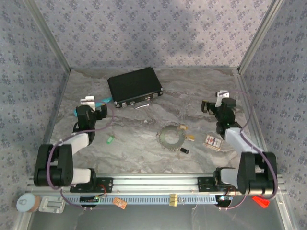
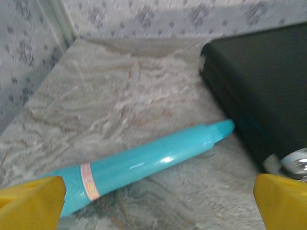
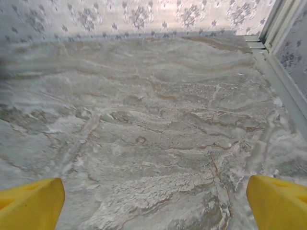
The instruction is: Put the keys on the keyring
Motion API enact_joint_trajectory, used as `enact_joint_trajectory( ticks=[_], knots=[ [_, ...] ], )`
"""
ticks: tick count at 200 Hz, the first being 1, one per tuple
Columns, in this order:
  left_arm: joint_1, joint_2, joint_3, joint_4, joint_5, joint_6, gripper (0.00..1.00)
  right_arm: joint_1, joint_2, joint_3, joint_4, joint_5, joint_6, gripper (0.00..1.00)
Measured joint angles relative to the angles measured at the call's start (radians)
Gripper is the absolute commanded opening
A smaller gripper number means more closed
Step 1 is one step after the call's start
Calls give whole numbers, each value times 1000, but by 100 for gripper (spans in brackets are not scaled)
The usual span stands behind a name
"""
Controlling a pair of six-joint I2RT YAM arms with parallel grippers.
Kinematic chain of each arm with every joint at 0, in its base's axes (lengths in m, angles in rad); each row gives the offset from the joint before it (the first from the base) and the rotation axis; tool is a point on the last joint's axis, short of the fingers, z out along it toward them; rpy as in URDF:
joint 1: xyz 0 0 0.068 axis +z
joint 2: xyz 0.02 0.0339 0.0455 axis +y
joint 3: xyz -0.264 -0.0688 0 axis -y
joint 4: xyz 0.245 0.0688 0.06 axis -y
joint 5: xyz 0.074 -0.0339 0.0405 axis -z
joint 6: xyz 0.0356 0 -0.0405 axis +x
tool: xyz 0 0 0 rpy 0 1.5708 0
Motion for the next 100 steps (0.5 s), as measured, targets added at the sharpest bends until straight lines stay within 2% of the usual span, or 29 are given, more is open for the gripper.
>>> enact_joint_trajectory(
  ticks=[26, 65, 100],
  knots=[
    [-55, -88, 10, -61, 19, -35, 100, 3, -163, -27, -141, 20, 107, 99],
    [-164, -98, 89, -203, 98, -128, 100, -14, -336, -56, -383, 29, 306, 99],
    [-288, -155, 100, -291, 126, -230, 98, 0, -402, -60, -508, -94, 418, 84]
  ],
)
